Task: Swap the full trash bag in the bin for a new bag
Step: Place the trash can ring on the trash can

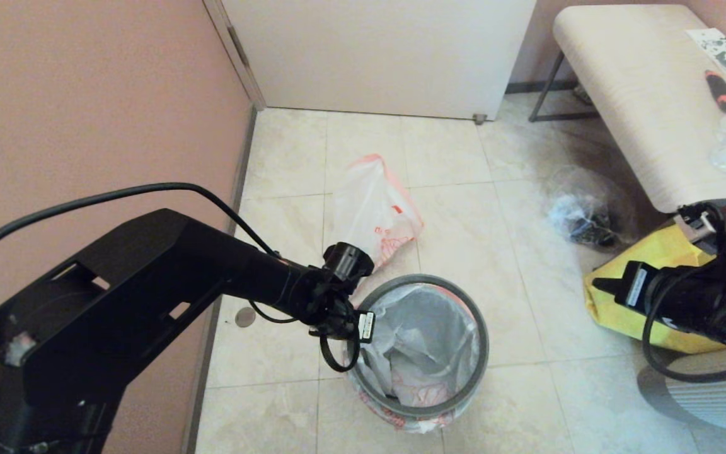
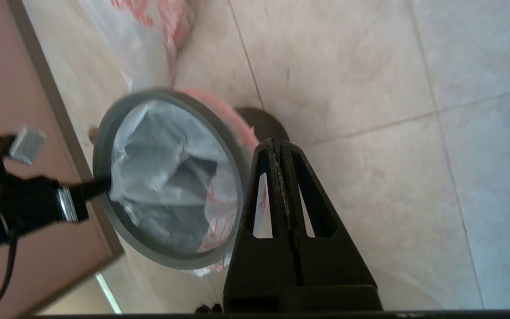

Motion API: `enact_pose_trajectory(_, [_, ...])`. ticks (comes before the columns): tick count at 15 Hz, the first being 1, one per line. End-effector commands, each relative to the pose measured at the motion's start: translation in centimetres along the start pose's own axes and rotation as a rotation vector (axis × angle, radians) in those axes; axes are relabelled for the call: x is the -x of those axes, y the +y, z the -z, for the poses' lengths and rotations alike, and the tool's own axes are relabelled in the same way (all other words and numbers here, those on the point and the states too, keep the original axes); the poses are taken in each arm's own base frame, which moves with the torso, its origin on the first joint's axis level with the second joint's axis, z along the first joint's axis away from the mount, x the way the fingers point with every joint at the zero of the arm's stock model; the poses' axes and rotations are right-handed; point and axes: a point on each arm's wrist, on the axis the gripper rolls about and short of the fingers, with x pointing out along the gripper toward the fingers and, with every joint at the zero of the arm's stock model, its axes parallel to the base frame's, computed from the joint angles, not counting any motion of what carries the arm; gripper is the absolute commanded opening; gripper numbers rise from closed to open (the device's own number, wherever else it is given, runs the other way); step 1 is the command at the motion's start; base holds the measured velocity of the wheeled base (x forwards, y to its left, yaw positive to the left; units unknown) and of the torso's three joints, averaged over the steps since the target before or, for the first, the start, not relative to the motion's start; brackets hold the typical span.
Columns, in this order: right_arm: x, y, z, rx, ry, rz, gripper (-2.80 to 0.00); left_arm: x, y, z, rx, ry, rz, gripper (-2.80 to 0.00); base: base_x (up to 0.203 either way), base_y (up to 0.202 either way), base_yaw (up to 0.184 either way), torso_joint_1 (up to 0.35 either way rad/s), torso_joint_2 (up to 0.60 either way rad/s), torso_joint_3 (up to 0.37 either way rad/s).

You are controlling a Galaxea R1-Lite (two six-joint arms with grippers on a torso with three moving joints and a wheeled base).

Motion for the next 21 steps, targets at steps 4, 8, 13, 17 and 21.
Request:
enact_pose_trajectory(4, [-5.8,2.0,3.5,0.075,0.165,0.026,-2.80,-0.3,0.0,0.3,0.000,0.017,-0.006,-2.80,0.000,0.000,0.000,0.000,0.00,0.000])
enact_pose_trajectory(8, [-8.1,3.8,5.3,0.143,0.263,0.006,-2.80,0.0,0.0,0.3,-0.001,0.014,-0.008,-2.80,0.000,0.000,0.000,0.000,0.00,0.000])
enact_pose_trajectory(13, [-10.1,4.1,6.5,0.174,0.313,0.000,-2.80,0.0,-0.1,0.3,-0.002,0.013,-0.010,-2.80,0.000,0.000,0.000,0.000,0.00,0.000])
enact_pose_trajectory(17, [-11.4,4.1,7.6,0.140,0.448,-0.164,-2.80,0.0,-0.1,0.3,-0.002,0.012,-0.009,-2.80,0.000,0.000,0.000,0.000,0.00,0.000])
enact_pose_trajectory(21, [-14.6,3.3,8.3,0.095,0.532,-0.248,-2.80,-0.1,-0.1,0.3,-0.002,0.013,-0.010,-2.80,0.000,0.000,0.000,0.000,0.00,0.000])
